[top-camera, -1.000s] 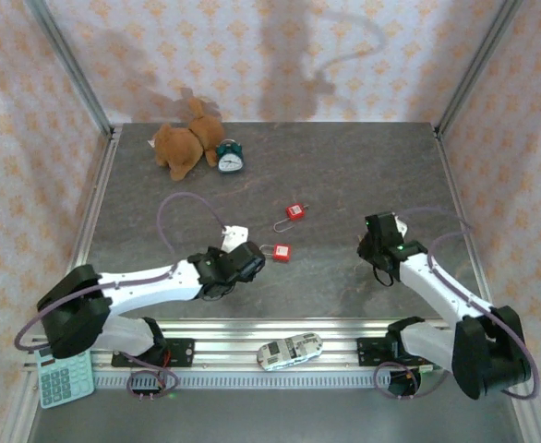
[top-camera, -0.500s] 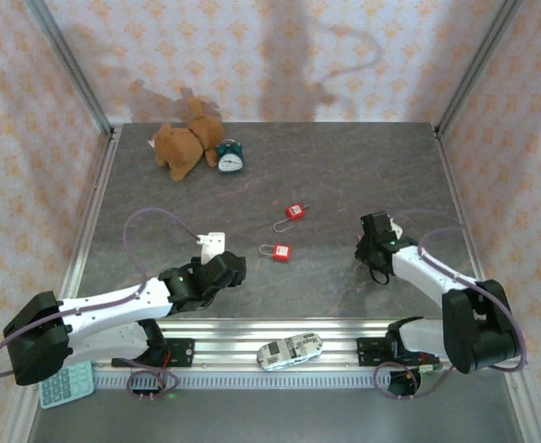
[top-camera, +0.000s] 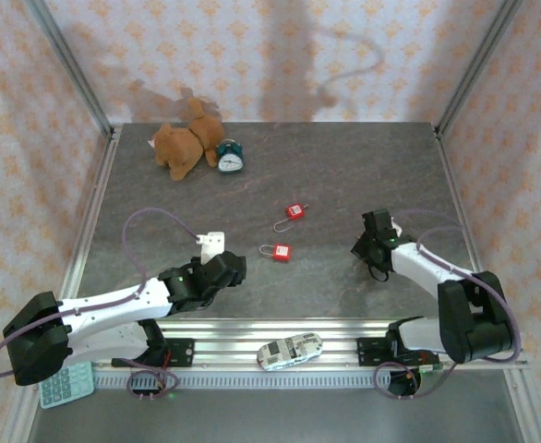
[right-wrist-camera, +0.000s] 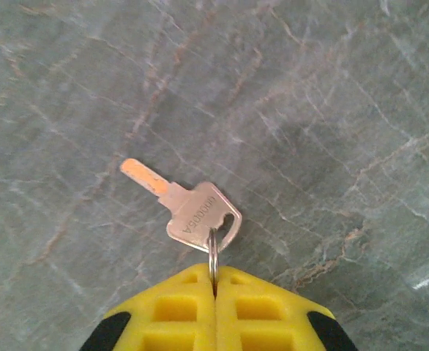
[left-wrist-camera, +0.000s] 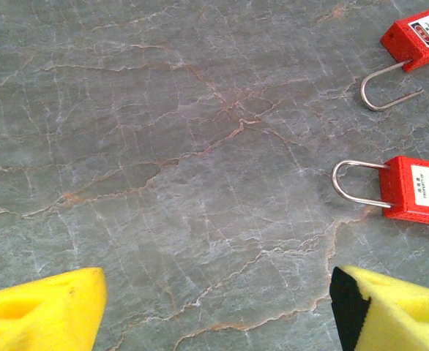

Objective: Unlock with the key

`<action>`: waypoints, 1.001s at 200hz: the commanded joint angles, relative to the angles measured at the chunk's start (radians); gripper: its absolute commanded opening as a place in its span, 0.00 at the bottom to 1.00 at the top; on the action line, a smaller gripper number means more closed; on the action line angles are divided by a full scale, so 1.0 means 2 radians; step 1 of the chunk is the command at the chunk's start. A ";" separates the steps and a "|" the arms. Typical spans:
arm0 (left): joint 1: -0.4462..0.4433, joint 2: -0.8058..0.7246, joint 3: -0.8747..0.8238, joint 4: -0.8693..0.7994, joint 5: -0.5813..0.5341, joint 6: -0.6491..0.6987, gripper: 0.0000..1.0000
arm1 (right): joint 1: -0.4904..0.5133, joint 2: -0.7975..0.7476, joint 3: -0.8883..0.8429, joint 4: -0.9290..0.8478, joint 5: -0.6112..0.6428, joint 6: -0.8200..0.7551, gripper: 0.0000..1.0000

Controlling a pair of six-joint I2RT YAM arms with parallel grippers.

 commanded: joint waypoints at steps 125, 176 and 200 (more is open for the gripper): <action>-0.037 0.051 -0.001 0.157 -0.036 0.156 0.75 | 0.032 -0.127 0.074 -0.110 -0.041 -0.030 0.00; -0.055 0.118 -0.052 0.460 -0.038 0.332 0.77 | 0.082 -0.141 0.122 -0.142 -0.065 -0.027 0.00; -0.058 0.180 -0.069 0.626 0.013 0.445 0.77 | 0.112 -0.144 0.152 -0.161 -0.072 -0.025 0.00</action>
